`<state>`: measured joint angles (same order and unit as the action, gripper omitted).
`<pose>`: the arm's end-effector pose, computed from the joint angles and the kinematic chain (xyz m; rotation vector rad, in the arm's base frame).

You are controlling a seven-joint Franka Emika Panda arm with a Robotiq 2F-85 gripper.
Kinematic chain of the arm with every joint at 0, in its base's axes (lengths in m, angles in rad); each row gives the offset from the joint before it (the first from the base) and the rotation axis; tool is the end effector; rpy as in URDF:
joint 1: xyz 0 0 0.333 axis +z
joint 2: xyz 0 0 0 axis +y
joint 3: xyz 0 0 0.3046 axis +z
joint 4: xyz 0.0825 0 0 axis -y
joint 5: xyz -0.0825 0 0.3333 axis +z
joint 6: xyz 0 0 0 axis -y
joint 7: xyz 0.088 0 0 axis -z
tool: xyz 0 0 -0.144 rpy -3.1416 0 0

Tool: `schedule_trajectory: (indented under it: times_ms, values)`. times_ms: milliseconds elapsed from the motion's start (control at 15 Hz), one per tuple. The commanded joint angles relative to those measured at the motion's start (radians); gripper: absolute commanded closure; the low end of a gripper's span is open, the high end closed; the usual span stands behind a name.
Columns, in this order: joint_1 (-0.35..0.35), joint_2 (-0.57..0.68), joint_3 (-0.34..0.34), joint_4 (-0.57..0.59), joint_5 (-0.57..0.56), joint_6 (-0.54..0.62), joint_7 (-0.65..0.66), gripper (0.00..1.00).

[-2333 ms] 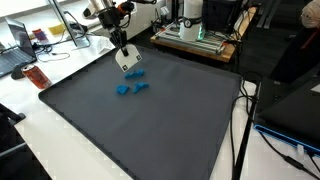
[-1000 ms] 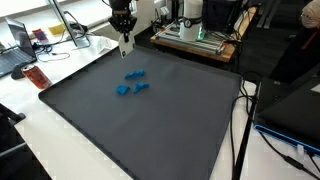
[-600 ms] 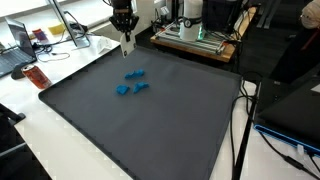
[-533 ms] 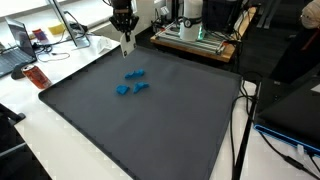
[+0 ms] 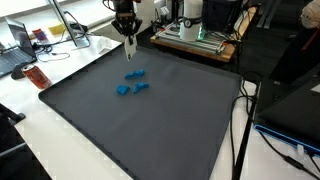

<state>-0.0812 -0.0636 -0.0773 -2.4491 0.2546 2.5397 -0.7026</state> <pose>0.4555 -0.0704 0.3277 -2.9943 -0.5212 -0.3163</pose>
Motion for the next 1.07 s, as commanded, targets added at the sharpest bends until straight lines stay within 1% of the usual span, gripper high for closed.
schedule_trajectory:
  times_ms: [0, 200, 600, 1000]
  values:
    - [0.015, 0.058, -0.009, 0.019, -0.001, 0.045, -0.052, 0.99]
    - [0.008, 0.101, -0.002, 0.024, 0.001, 0.094, -0.086, 0.99]
    - [-0.008, 0.188, 0.016, 0.027, -0.055, 0.184, -0.076, 0.99]
    - [-0.025, 0.258, 0.039, 0.035, -0.091, 0.222, -0.07, 0.99]
